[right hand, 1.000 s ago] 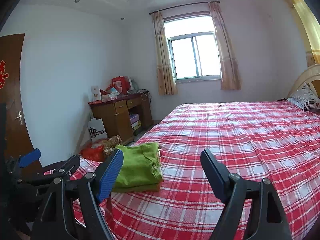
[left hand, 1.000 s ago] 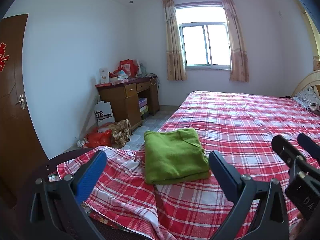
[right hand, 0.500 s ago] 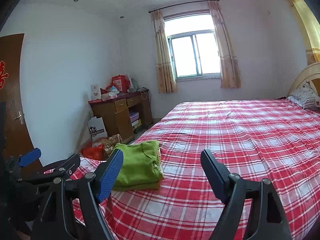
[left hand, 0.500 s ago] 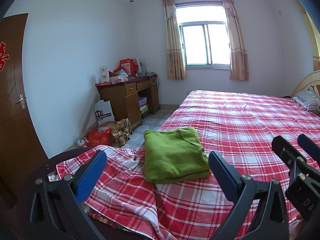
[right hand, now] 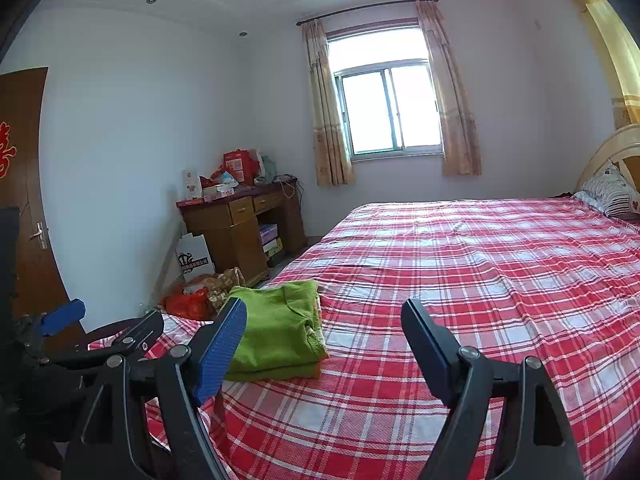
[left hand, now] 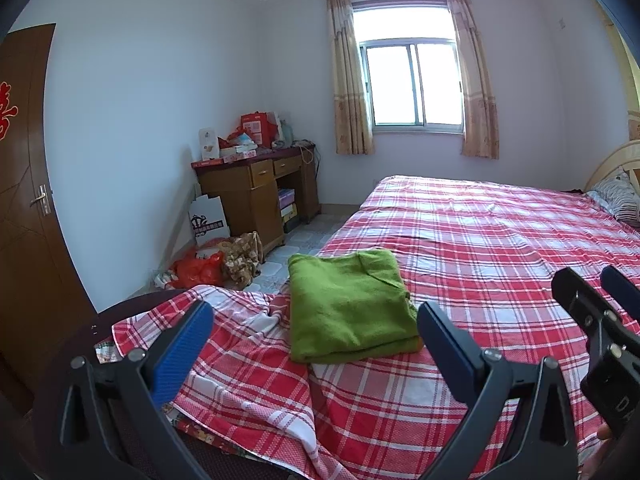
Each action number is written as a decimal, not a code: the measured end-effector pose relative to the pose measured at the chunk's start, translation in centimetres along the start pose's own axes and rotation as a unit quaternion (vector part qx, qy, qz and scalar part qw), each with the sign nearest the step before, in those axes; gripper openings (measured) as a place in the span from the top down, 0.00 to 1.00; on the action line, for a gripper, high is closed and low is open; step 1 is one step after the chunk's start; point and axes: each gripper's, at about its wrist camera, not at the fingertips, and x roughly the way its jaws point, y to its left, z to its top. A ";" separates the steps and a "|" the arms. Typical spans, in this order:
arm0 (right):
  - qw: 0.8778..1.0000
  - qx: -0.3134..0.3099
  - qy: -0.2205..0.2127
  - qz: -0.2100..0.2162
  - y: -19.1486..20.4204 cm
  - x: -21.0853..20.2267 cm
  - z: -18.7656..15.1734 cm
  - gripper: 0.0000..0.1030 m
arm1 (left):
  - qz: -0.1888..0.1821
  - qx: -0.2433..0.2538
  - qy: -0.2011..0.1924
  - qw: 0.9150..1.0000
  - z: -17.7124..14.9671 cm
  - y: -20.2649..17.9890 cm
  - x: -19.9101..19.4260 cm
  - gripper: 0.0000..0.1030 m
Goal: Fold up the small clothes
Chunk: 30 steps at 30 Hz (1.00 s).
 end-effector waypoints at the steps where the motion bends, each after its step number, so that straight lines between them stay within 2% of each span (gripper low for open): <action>1: 1.000 0.000 0.000 0.000 0.0 0.0 0.0 0.22 | 0.000 0.001 0.000 1.000 0.0 0.0 0.0 0.00; 30: 1.000 0.004 0.002 -0.002 -0.4 0.0 0.0 0.22 | 0.008 0.001 0.003 1.000 -0.3 0.0 0.4 0.00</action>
